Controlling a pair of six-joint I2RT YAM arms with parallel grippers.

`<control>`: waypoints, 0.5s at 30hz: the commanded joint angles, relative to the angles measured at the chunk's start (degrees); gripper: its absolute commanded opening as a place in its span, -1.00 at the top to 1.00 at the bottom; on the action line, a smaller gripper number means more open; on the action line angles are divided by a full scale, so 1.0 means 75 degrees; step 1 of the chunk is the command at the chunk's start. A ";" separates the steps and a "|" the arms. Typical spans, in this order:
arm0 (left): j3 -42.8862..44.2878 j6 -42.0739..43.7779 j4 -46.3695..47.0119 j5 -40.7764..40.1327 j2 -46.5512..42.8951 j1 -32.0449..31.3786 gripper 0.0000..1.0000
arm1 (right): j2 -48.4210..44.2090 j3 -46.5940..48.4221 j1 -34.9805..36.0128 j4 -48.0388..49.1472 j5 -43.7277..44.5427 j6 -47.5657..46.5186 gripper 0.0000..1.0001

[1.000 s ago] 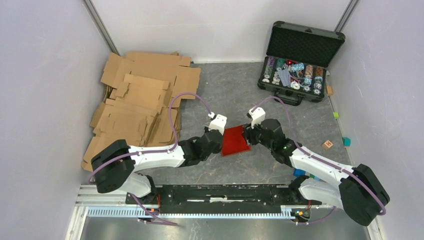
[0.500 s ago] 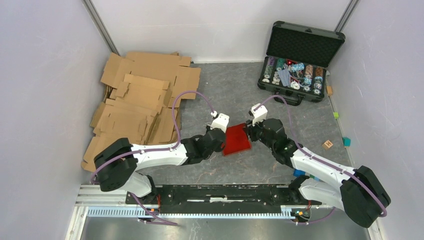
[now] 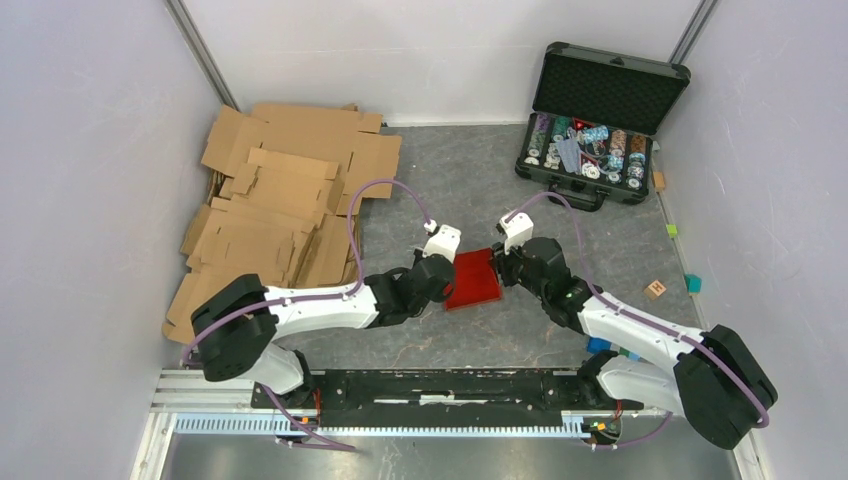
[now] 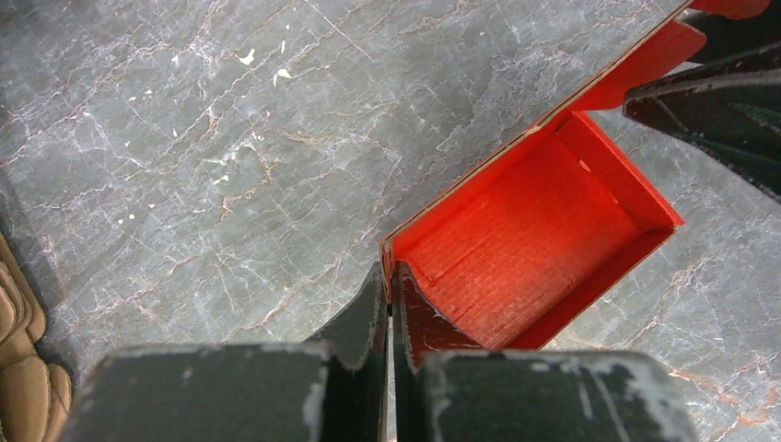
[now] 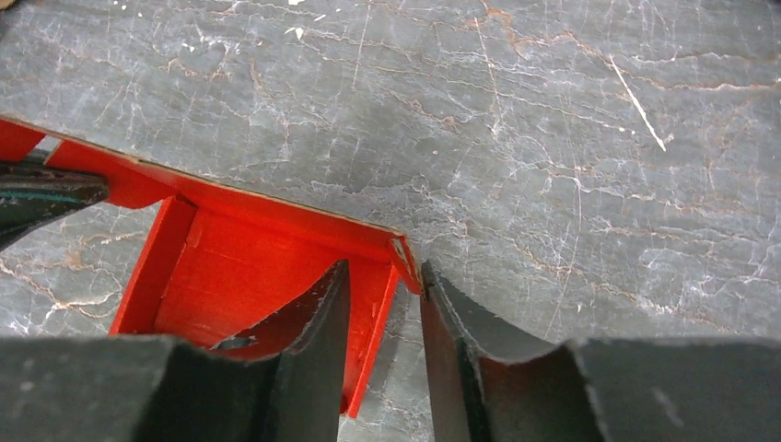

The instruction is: Fold the paper box

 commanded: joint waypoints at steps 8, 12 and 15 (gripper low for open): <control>0.0553 -0.0108 -0.0327 -0.0127 0.0225 -0.0024 0.96 | -0.0055 0.0172 0.0004 0.0128 -0.0038 0.0734 0.82; 0.1099 -0.0736 -0.1034 -0.0177 0.0398 -0.0017 0.95 | -0.0091 -0.0209 0.0079 0.0851 -0.0228 0.1457 0.92; 0.1664 -0.1304 -0.1689 -0.0149 0.0647 -0.0024 0.96 | -0.0013 -0.0276 0.0239 0.1063 -0.0094 0.1748 0.99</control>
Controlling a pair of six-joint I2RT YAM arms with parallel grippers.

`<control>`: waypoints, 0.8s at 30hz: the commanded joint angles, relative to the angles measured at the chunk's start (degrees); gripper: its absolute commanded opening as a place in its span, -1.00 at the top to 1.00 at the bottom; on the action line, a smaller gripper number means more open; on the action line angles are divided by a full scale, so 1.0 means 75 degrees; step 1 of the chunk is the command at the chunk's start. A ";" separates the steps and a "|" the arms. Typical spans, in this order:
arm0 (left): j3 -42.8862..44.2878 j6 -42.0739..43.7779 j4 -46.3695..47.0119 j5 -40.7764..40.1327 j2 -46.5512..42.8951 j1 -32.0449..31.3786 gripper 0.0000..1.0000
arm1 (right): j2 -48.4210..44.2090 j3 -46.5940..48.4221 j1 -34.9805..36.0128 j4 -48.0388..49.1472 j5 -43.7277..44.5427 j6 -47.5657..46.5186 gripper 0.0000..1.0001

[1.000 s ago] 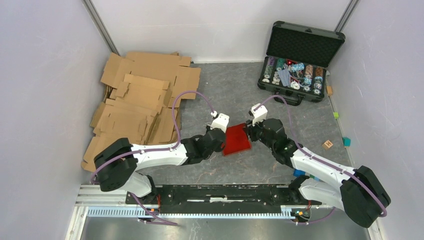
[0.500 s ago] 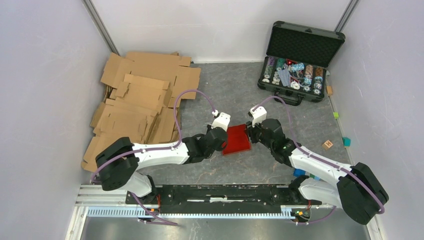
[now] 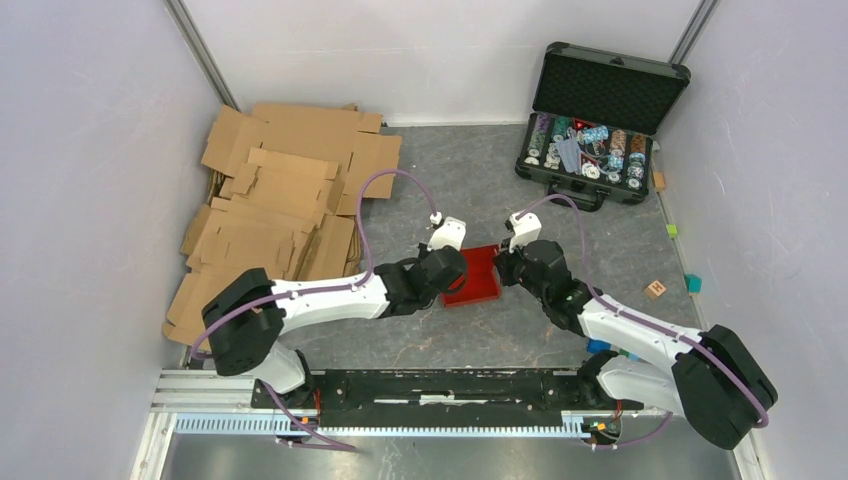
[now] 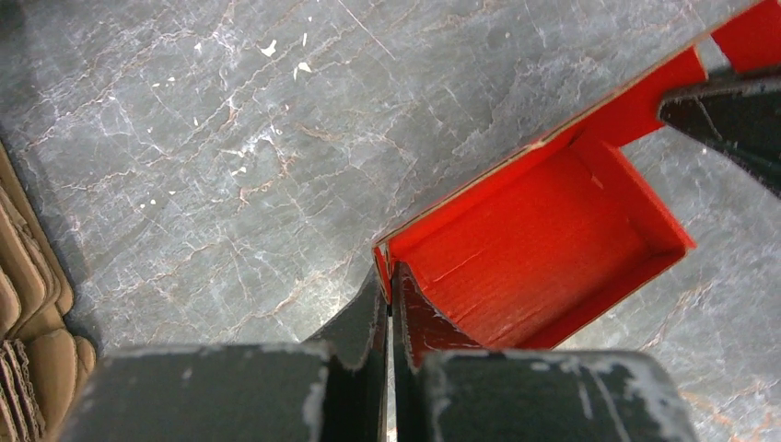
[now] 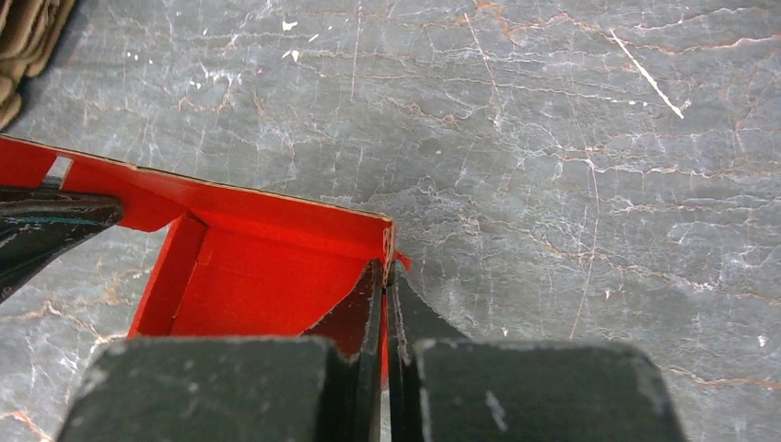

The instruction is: Fold the paper box

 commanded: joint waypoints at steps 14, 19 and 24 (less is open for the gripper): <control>0.0996 -0.1936 -0.0691 0.0403 0.0998 -0.0033 0.95 | 0.0176 -0.0604 0.0987 0.0996 0.0738 0.0956 1.00; 0.0948 -0.2121 -0.0704 0.0342 0.0974 -0.0014 0.96 | 0.0123 -0.0760 0.1065 0.1049 0.0825 0.0977 1.00; 0.1360 -0.1946 -0.0966 0.0263 0.0835 0.0022 0.96 | 0.0013 -0.0600 0.1167 0.1011 0.0916 0.0800 1.00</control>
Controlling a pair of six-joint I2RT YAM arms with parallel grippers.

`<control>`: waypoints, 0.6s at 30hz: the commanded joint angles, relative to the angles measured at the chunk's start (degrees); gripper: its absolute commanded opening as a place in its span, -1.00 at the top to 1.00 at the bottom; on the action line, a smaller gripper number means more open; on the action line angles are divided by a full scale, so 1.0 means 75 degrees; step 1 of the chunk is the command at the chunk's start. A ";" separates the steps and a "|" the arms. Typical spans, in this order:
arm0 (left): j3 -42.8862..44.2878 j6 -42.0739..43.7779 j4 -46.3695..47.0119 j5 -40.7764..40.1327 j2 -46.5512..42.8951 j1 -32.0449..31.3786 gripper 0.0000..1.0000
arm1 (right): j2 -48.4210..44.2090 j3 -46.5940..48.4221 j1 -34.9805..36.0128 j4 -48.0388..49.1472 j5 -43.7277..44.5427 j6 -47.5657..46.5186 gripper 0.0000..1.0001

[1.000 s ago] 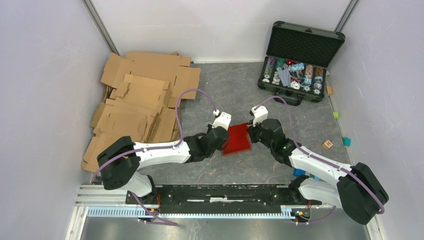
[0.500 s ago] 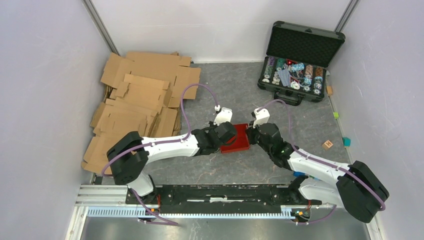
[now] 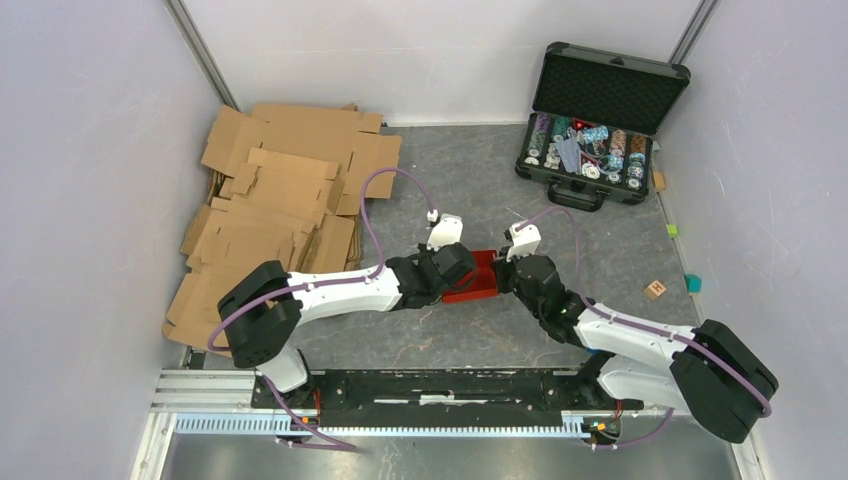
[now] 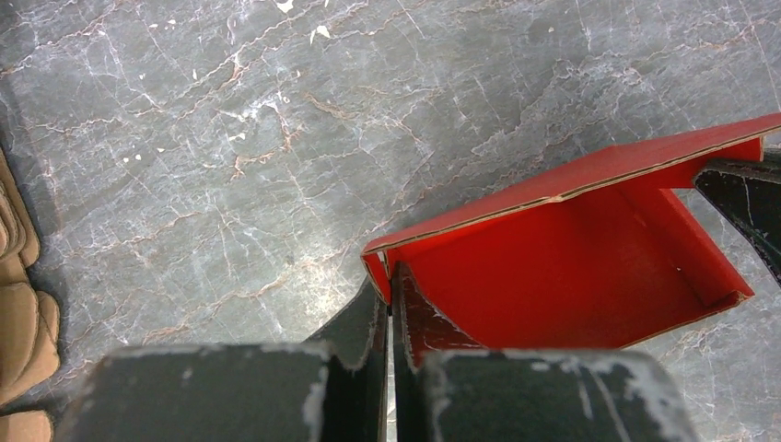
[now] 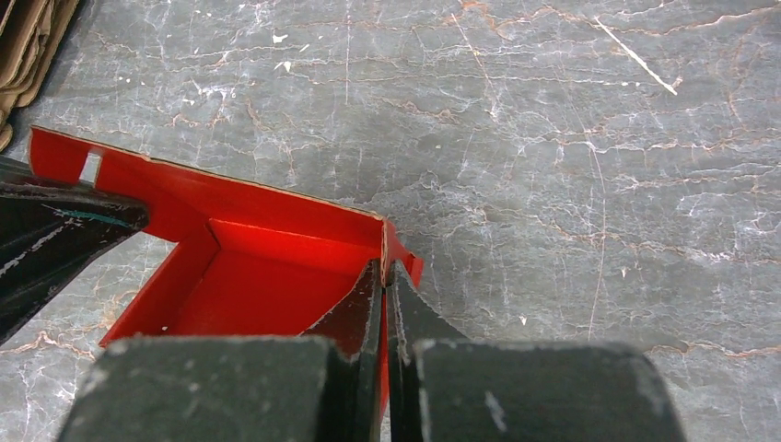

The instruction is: Fold the paper box

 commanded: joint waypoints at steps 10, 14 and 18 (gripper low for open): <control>0.0652 -0.0486 0.0053 0.0553 -0.0078 0.0039 0.96 | -0.0505 0.0231 0.0349 -0.0340 -0.0358 -0.0171 1.00; 0.0682 -0.0657 0.0160 0.0843 -0.0055 0.0144 0.95 | -0.0414 0.0334 0.0387 -0.0308 -0.0444 -0.0154 1.00; 0.0731 -0.0696 0.0175 0.0945 -0.0101 0.0218 0.96 | -0.0421 0.0450 0.0410 -0.0343 -0.0500 -0.0160 1.00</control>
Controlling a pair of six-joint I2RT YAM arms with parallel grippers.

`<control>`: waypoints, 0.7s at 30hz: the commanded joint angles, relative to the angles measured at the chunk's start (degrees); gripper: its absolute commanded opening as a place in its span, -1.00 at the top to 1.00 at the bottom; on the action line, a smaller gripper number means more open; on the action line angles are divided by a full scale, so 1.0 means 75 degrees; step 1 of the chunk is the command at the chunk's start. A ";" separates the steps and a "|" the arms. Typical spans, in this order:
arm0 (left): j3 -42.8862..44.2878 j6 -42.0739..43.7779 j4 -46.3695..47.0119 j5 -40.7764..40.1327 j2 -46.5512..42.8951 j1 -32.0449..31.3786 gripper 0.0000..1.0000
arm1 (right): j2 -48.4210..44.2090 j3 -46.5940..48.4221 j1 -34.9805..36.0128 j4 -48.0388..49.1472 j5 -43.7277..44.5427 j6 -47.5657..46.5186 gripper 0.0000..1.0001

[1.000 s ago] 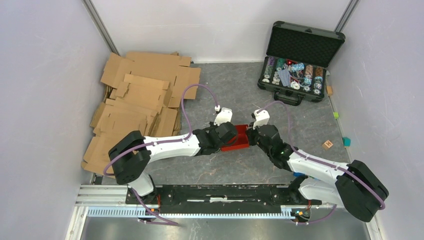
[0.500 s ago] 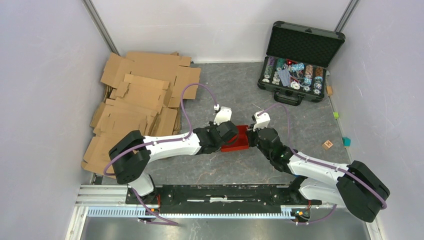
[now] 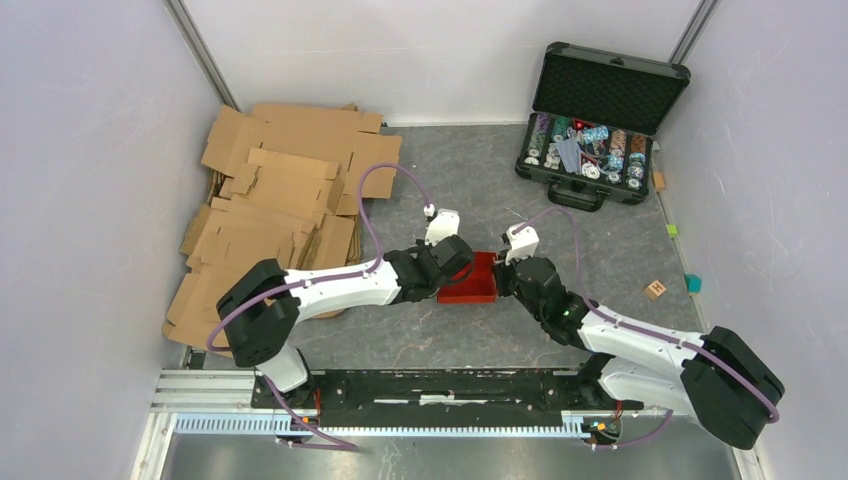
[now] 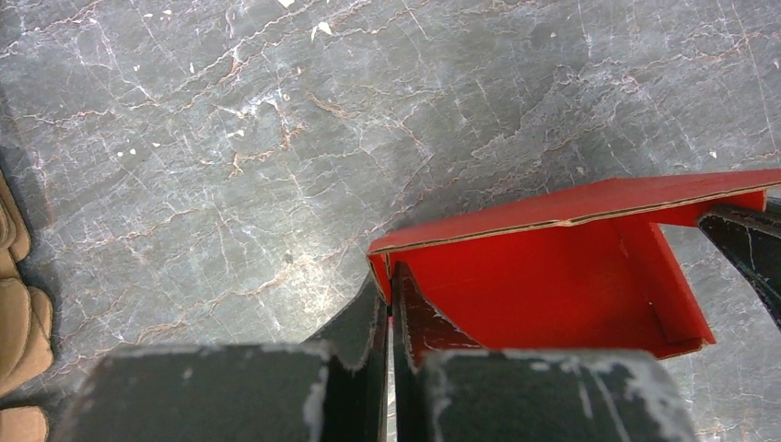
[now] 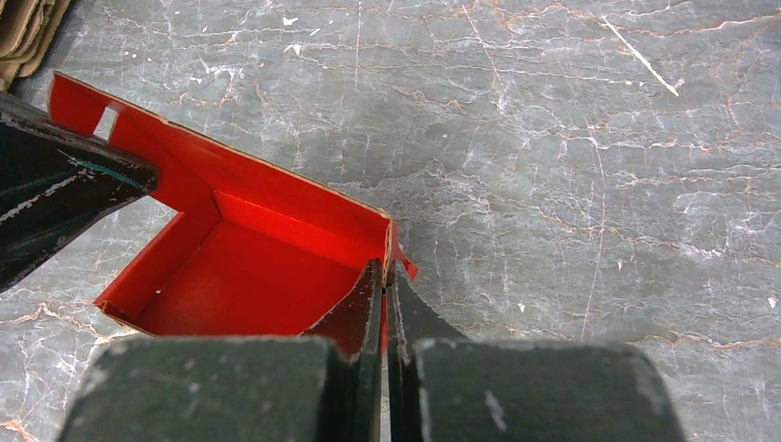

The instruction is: Fold the paper box

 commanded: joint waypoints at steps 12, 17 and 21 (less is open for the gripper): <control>0.0164 -0.0731 0.0990 0.0980 -0.0328 0.0290 0.95 | 0.0079 0.0608 0.0203 0.0206 -0.0469 0.0124 1.00; -0.0370 -0.0933 0.1252 0.1052 -0.0324 0.0289 0.96 | 0.0051 0.0198 0.0229 0.0469 -0.0468 0.0357 1.00; -0.0966 -0.1133 0.1770 0.1259 -0.0306 0.0272 0.95 | 0.0135 -0.0163 0.0342 0.0748 -0.0403 0.0544 1.00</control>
